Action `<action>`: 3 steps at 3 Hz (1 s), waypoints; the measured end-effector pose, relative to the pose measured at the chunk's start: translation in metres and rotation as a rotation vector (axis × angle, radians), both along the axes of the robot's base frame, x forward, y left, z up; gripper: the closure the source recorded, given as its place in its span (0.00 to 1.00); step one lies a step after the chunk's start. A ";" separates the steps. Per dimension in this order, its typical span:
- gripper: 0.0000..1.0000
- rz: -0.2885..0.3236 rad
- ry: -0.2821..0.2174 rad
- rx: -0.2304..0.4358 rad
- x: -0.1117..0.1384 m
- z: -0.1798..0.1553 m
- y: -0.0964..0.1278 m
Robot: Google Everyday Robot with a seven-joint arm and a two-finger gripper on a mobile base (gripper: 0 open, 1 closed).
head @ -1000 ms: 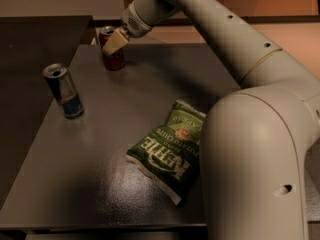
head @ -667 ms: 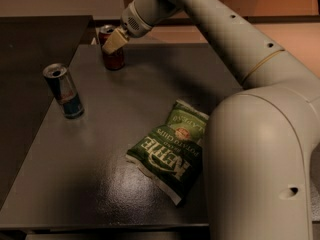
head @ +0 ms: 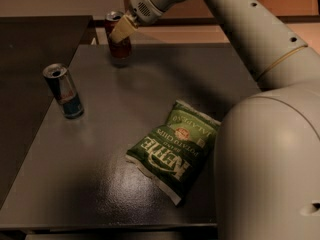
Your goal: Pick coke can
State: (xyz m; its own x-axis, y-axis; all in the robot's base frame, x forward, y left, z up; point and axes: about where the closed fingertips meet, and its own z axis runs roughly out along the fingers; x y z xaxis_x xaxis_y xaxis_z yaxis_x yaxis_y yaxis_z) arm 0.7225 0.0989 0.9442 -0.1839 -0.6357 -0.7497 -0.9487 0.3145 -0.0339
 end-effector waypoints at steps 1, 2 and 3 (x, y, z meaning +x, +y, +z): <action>1.00 0.022 -0.040 0.001 -0.004 0.028 -0.016; 1.00 0.082 -0.114 0.027 -0.015 0.083 -0.039; 1.00 0.082 -0.114 0.027 -0.015 0.083 -0.039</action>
Offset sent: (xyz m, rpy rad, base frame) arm -0.0093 -0.0537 0.1047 0.0270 -0.1413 0.0829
